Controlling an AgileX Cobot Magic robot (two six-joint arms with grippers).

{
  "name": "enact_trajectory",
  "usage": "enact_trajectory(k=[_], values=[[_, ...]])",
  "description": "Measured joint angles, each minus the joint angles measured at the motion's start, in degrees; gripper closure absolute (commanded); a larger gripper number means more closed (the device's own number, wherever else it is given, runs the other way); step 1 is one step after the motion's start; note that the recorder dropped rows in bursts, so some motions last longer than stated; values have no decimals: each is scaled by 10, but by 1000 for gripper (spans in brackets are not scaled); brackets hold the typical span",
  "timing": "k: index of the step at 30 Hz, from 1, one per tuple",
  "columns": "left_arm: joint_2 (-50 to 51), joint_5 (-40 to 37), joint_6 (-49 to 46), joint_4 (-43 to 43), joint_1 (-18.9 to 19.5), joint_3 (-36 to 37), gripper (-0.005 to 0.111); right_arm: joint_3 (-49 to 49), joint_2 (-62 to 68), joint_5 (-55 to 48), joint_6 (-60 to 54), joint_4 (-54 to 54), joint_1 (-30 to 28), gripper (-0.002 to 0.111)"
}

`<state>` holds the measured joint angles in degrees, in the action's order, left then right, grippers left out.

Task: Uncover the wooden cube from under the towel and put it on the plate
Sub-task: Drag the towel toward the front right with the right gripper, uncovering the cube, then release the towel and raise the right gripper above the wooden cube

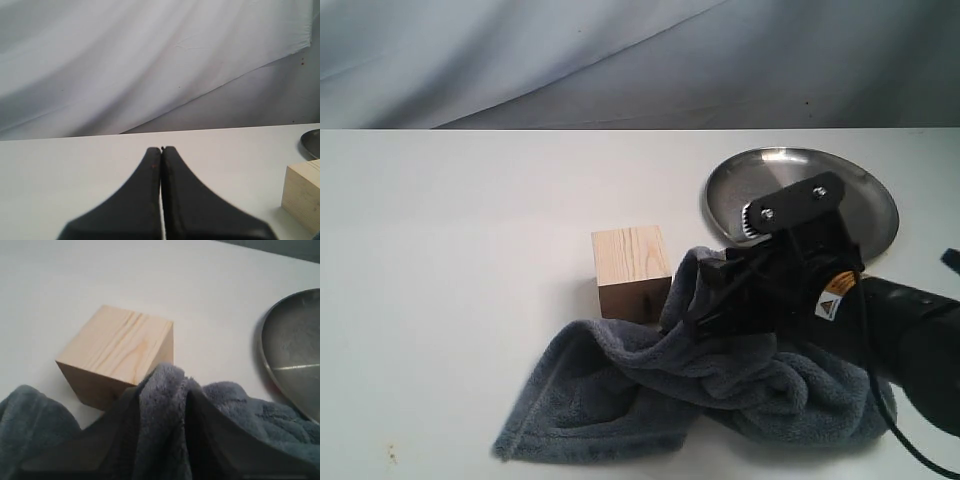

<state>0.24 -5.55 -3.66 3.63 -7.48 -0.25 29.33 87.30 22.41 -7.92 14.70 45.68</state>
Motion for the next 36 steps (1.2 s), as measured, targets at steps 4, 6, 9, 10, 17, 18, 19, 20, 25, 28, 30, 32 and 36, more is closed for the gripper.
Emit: enact_trajectory(k=[4, 6, 9, 10, 17, 18, 19, 20, 25, 28, 30, 32, 36], values=[[0, 0, 0, 0, 0, 0, 107, 4, 55, 1, -5, 11, 0, 94], [0, 0, 0, 0, 0, 0, 107, 4, 70, -7, -10, 17, 0, 94], [0, 0, 0, 0, 0, 0, 107, 4, 83, -26, -13, 33, 0, 94], [0, 0, 0, 0, 0, 0, 107, 3, 85, -28, -13, 38, 0, 94], [0, 0, 0, 0, 0, 0, 107, -3, 82, -28, -24, 51, 0, 88], [0, 0, 0, 0, 0, 0, 107, -3, 74, -30, -18, 50, 0, 84], [0, 0, 0, 0, 0, 0, 107, -3, 62, -33, -8, 51, 0, 81], [0, 0, 0, 0, 0, 0, 107, -3, 48, -36, -2, 51, 0, 78], [0, 0, 0, 0, 0, 0, 107, 8, -31, -57, 5, 52, 0, 60], [0, 0, 0, 0, 0, 0, 107, 60, -43, -124, 5, 49, 0, 57], [0, 0, 0, 0, 0, 0, 107, 98, -43, -170, 5, 43, 0, 57], [0, 0, 0, 0, 0, 0, 107, 148, -40, -224, 5, 40, 0, 57], [0, 0, 0, 0, 0, 0, 107, 239, -6, -294, 26, 25, -14, 57]])
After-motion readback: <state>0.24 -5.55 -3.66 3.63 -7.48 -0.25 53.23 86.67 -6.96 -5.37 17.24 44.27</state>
